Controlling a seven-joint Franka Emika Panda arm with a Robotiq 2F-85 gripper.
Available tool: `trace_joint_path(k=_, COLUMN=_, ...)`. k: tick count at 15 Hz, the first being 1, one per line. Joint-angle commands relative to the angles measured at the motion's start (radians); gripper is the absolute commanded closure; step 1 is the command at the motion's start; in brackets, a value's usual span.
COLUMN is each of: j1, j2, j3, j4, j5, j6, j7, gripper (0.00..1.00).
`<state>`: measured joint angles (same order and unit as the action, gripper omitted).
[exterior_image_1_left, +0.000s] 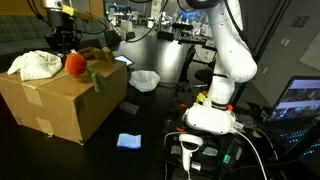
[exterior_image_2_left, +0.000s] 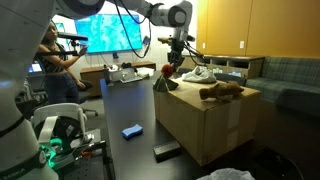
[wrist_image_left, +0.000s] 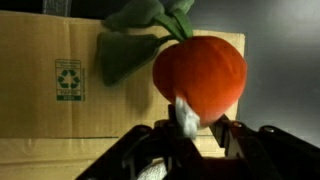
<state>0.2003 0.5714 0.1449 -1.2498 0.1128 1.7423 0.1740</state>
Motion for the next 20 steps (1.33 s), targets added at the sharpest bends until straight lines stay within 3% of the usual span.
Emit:
trace_joint_path(k=1, j1=0.005, j2=0.052, j3=-0.014, j4=0.098, j5=0.025, j6=0.002, j7=0.047, gripper=0.30)
trace_joint_path(k=4, j1=0.003, j2=0.068, j3=-0.023, j4=0.126, j5=0.023, j6=0.015, j7=0.079, gripper=0.06)
trace_joint_path(k=6, j1=0.000, j2=0.066, j3=-0.030, j4=0.129, j5=0.018, j6=0.017, j7=0.087, gripper=0.00)
trace_joint_path(k=12, j1=-0.010, j2=0.034, j3=-0.053, j4=0.105, j5=-0.007, j6=0.065, j7=0.107, gripper=0.00)
trace_joint_path(k=20, j1=-0.016, j2=0.004, j3=-0.178, j4=0.029, j5=-0.139, j6=0.173, j7=0.161, gripper=0.00)
